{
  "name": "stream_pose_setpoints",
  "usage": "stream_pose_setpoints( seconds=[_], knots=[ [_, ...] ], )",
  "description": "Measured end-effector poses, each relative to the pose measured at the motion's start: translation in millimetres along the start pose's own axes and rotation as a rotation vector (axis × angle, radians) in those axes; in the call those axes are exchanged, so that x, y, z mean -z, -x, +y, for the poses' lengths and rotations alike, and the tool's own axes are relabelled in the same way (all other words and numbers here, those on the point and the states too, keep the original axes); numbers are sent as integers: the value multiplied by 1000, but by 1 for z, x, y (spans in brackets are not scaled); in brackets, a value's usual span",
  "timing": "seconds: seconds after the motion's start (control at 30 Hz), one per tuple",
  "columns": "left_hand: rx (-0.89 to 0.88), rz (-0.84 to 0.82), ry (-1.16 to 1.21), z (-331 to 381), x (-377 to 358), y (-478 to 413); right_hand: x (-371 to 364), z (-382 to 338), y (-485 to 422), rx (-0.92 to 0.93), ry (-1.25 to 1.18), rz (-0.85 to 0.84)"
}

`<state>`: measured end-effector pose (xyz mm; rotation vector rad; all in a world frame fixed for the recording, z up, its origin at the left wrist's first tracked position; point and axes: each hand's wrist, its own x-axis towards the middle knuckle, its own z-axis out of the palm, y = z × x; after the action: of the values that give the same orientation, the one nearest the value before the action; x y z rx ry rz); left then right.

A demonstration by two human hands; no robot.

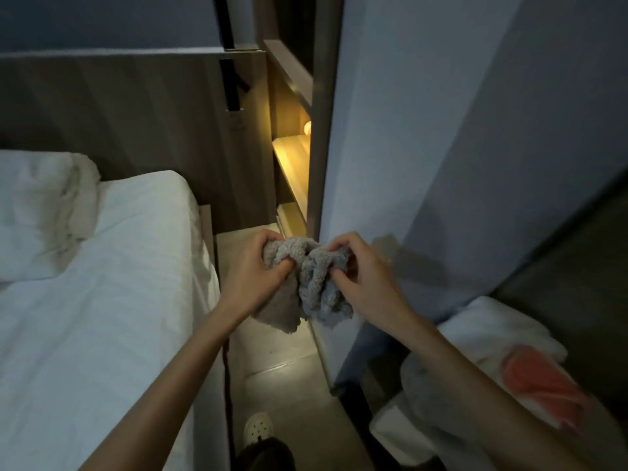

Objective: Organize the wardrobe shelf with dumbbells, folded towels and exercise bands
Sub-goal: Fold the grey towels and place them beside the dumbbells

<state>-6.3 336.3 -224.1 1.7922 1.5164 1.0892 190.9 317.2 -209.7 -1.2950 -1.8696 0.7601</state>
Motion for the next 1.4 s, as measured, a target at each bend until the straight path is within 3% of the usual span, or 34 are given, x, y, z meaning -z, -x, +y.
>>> stream_pose_setpoints(
  seconds=[0.4,0.87,1.17,1.4],
  knots=[
    [-20,-67,-27,-99,74,-185,-88,3,-202,-31,8,146],
    [-5,-196,-18,-196,67,-412,-139,95,-418,-195,0,187],
    [14,-409,-46,-252,29,-542,-154,162,-515,-407,12,244],
    [-95,-676,-94,-283,-9,-624,-169,202,-558,-534,76,346]
  ],
)
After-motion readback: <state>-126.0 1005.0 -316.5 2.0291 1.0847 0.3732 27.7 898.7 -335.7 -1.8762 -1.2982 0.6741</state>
